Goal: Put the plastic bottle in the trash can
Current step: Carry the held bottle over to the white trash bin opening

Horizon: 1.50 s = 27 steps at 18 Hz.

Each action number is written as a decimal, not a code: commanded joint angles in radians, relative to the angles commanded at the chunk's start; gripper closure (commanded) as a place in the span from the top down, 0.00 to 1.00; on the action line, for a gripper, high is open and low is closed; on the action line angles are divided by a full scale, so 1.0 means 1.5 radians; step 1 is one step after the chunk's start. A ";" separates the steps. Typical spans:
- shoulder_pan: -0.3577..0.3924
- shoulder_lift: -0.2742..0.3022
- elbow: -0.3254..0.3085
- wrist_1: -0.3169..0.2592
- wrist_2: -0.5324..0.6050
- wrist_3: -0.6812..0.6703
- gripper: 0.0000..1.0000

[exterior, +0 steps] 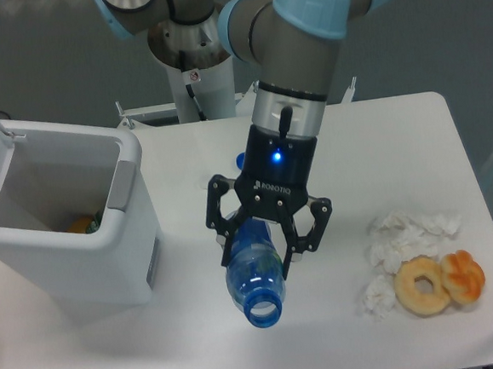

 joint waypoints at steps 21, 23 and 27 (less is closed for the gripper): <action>-0.098 0.160 -0.062 0.000 -0.013 -0.099 0.72; -0.120 0.177 -0.093 0.000 -0.014 -0.096 0.72; -0.140 0.208 -0.142 0.000 -0.021 -0.095 0.72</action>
